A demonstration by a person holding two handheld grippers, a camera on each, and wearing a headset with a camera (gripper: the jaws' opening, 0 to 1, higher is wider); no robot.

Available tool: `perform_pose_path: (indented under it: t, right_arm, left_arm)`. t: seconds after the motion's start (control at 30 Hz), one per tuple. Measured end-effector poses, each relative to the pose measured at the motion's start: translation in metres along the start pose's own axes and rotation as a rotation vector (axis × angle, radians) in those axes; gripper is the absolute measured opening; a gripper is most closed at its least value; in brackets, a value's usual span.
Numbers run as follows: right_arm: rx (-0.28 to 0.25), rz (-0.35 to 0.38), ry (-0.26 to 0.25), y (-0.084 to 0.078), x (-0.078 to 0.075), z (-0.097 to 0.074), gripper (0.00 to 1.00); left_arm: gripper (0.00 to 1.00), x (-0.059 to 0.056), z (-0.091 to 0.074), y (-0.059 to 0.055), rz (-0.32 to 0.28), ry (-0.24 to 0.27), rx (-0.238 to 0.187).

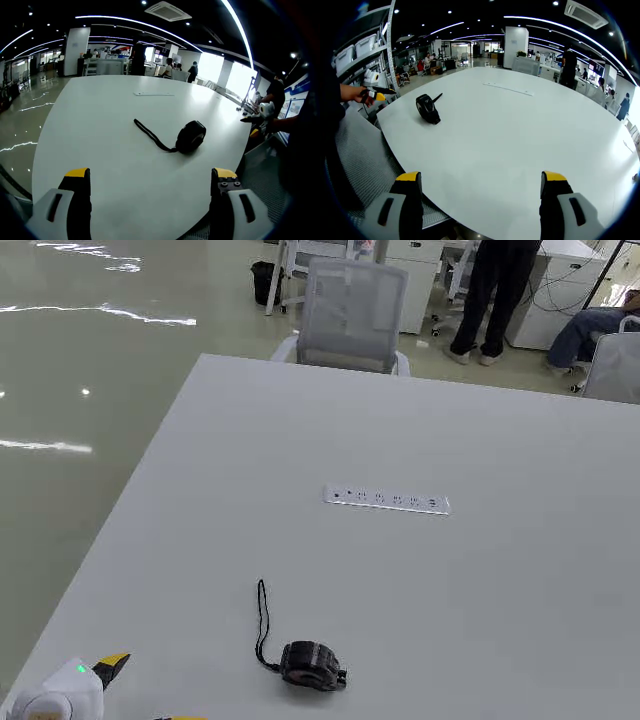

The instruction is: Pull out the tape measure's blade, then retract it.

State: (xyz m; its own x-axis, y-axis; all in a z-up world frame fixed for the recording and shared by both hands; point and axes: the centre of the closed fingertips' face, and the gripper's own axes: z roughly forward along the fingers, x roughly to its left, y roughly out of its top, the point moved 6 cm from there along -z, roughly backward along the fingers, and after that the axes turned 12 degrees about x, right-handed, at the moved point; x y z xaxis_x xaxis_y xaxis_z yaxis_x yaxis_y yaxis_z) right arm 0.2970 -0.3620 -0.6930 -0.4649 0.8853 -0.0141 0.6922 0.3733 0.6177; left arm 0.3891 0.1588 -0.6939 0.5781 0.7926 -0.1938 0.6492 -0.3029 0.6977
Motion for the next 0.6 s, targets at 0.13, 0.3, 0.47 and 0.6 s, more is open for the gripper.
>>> perform_pose_path:
  t: [0.13,0.3,0.47,0.6]
  right_arm:
    - [-0.001,-0.002,-0.001,-0.0016,-0.0021,0.0005,1.0]
    - [-0.012,-0.012,-0.003,0.0007,-0.0016,-0.0014,1.0]
    - [-0.02,-0.013,-0.004,0.0016,-0.0038,-0.0017,1.0]
    - [-0.02,-0.008,-0.008,0.0022,-0.0065,-0.0023,1.0]
  left_arm:
    - [0.99,0.0008,-0.0005,0.0008,0.004,0.001,-0.002]
    - [0.99,0.0003,-0.001,0.0012,0.013,-0.003,-0.009]
    - [0.99,-0.0017,-0.0015,-0.0006,0.014,-0.005,-0.006]
    - [0.99,-0.0022,-0.002,-0.0021,0.013,-0.005,-0.006]
